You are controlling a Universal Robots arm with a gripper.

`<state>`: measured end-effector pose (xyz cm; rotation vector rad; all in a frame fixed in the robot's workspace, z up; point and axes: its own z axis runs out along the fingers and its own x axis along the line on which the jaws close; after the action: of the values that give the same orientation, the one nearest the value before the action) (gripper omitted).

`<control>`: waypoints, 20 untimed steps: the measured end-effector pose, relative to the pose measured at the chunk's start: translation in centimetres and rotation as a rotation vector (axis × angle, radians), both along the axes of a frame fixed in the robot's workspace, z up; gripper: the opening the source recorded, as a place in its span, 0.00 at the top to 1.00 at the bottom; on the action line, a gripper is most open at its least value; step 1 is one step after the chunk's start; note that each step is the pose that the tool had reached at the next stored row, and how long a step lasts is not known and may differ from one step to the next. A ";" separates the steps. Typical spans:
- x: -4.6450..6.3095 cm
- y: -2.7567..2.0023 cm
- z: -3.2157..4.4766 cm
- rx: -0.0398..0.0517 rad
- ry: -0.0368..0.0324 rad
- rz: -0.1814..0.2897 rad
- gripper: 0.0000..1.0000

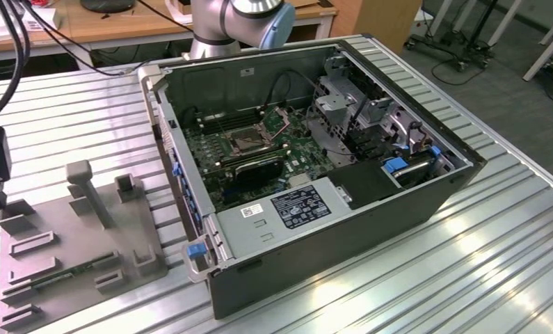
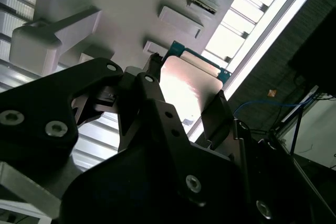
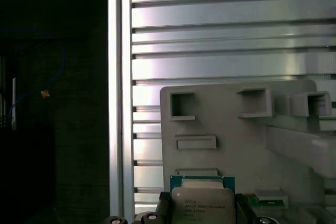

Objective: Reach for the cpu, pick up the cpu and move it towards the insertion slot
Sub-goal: 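Pick up the cpu and move it towards the insertion slot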

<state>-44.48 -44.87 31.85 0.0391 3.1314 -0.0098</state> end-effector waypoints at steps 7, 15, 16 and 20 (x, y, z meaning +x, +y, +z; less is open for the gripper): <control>0.0 0.00 0.55 0.0000 -0.0001 -0.001 0.45; 0.0 0.00 1.02 0.0000 0.0000 -0.002 0.45; 0.0 0.00 1.07 -0.0001 -0.0001 -0.002 0.45; 0.0 0.00 1.31 0.0000 0.0001 -0.002 0.45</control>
<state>-44.48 -44.87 33.17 0.0425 3.1314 -0.0098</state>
